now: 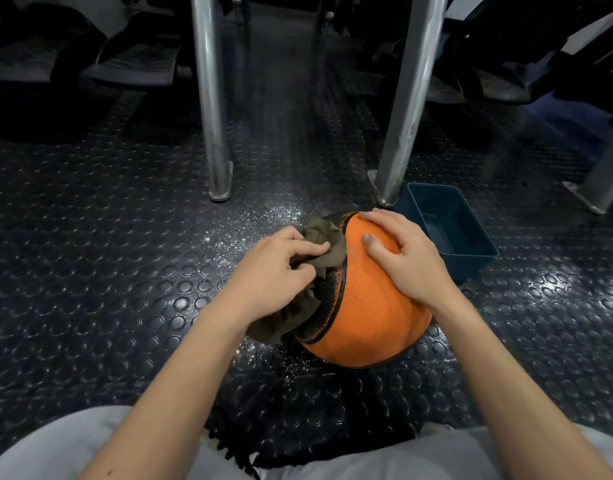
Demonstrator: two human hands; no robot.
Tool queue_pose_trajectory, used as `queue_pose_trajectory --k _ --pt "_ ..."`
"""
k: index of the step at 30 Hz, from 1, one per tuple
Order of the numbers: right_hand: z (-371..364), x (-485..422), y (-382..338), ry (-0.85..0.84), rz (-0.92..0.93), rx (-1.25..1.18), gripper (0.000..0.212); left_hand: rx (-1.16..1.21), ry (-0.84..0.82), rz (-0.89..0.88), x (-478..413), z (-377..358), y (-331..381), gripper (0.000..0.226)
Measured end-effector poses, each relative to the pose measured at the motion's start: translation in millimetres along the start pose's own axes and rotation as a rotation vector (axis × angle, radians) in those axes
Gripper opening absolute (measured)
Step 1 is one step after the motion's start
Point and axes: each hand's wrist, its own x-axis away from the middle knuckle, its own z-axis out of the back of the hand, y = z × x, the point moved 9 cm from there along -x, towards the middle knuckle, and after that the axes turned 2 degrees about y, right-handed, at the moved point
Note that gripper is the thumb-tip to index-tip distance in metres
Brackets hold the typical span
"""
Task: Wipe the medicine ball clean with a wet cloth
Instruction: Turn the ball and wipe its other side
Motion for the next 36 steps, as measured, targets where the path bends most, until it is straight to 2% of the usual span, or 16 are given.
queue_pose_trajectory --k 8,12,15,17,20,22,23,25,27,31,36 --pt "5 -3 9 0.008 -0.033 -0.074 0.049 -0.03 -0.154 -0.052 13 -16 7 0.034" --pt "10 -3 17 0.027 -0.043 -0.11 0.032 -0.155 -0.34 -0.097 23 -41 12 0.03" --pt "12 -5 20 0.034 -0.049 -0.129 0.029 -0.094 -0.503 -0.115 30 -57 10 0.032" --pt "12 -6 20 0.038 -0.049 -0.134 0.029 0.038 -0.457 -0.128 25 -45 12 0.032" --pt "11 -8 20 0.035 -0.052 -0.124 0.029 0.278 -0.089 -0.099 7 1 6 0.042" --pt "9 -7 19 0.034 -0.047 -0.097 0.033 0.234 0.167 -0.058 0 19 -3 0.047" --pt "8 -6 17 0.037 -0.044 -0.084 0.039 0.144 0.222 -0.038 -3 18 -3 0.047" --pt "5 -5 12 0.039 -0.034 -0.063 0.05 -0.027 0.19 -0.011 -8 4 0 0.044" --pt "3 -5 8 0.042 -0.021 -0.046 0.055 -0.099 0.164 0.028 -9 -8 -1 0.042" --pt "3 -4 9 0.051 -0.028 -0.049 0.054 -0.036 0.132 0.0 -8 -3 -1 0.037" --pt "9 -6 13 0.071 -0.034 -0.08 0.038 0.032 -0.112 -0.056 6 -17 8 0.029"
